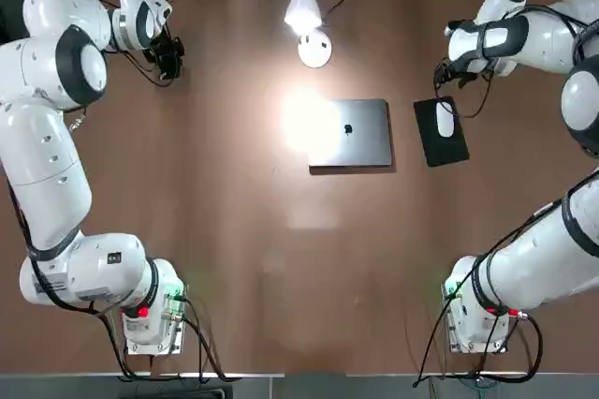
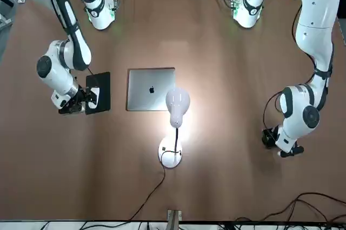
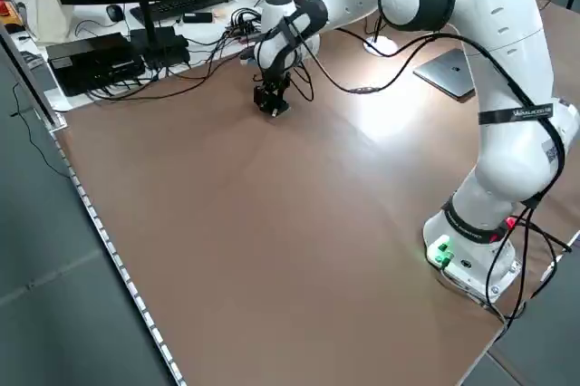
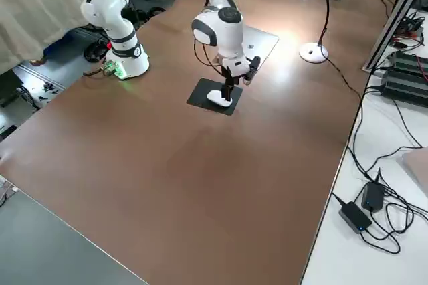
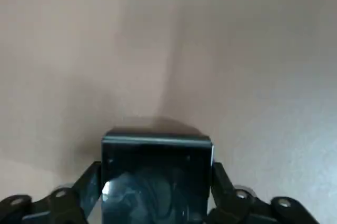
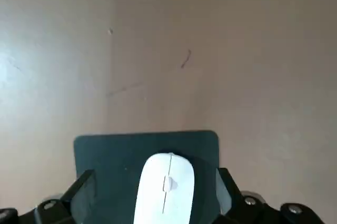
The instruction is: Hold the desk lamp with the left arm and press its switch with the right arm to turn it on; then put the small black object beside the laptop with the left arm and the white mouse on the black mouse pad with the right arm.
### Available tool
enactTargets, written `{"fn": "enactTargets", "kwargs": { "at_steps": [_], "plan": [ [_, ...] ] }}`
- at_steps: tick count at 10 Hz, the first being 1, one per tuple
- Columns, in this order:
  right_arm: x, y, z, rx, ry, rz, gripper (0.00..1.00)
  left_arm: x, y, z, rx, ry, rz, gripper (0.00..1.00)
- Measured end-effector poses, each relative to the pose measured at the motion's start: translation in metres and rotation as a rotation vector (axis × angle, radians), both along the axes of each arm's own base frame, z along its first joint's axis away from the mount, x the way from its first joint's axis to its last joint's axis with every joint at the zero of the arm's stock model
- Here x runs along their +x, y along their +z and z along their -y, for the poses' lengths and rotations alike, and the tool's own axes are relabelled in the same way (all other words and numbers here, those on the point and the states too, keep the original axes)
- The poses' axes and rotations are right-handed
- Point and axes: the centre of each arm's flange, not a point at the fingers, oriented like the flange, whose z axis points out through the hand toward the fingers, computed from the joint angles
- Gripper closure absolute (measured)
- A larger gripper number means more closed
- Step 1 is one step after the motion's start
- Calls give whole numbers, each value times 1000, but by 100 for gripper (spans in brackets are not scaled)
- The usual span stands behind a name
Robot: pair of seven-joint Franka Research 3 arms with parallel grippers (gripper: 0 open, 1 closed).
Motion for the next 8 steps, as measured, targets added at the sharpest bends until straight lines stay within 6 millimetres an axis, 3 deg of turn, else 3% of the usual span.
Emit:
{"fn": "enactTargets", "kwargs": {
  "at_steps": [2,4,6,8],
  "plan": [
    [29,48,0,27,8,-44,0,1,2,4,-3,-2,6,20],
    [55,103,11,40,3,-58,0,-5,13,23,-19,5,6,20],
    [70,149,21,46,-1,-66,0,-23,33,61,-50,23,-3,20],
    [78,196,38,50,-29,-77,0,-51,48,123,-87,39,-26,20]
  ]
}}
